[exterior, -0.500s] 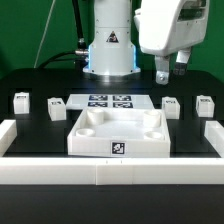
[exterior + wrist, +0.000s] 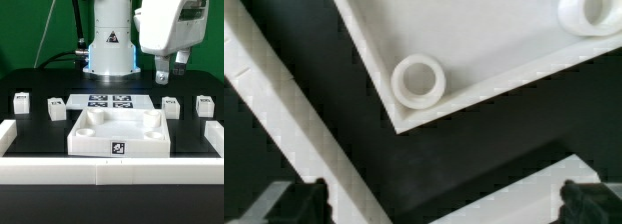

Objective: Assemble one leg

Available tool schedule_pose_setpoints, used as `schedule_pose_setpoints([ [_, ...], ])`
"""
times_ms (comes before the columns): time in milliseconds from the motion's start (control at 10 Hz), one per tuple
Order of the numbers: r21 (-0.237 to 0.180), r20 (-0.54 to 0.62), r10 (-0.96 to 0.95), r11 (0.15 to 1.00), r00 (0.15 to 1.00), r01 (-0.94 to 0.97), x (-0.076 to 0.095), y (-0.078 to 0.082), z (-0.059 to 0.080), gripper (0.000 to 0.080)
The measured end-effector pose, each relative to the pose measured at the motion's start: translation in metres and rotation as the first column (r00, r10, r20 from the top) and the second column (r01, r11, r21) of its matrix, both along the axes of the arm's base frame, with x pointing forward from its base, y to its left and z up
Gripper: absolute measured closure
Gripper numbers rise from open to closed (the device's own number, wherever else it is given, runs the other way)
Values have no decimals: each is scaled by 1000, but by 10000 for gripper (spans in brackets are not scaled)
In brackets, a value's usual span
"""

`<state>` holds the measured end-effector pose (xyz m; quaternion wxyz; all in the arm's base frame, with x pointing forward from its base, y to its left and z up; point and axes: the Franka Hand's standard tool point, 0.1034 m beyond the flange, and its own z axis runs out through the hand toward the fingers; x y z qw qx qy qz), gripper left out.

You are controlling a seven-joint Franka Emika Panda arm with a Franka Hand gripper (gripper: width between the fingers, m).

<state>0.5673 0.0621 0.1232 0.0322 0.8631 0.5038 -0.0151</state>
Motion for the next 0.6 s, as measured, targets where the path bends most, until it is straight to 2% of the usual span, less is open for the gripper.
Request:
schedule_pose_setpoints([
  [100,4,7,21,1000,1000,-21,-1,-1,-2,150],
  [200,15,26,89,996,996,-89,-8,-7,-13,150],
  [400,20,42,235,972,971,-236,-20,-28,-28,150],
  [600,18,35,307,951,951,-308,-26,-45,-34,150],
])
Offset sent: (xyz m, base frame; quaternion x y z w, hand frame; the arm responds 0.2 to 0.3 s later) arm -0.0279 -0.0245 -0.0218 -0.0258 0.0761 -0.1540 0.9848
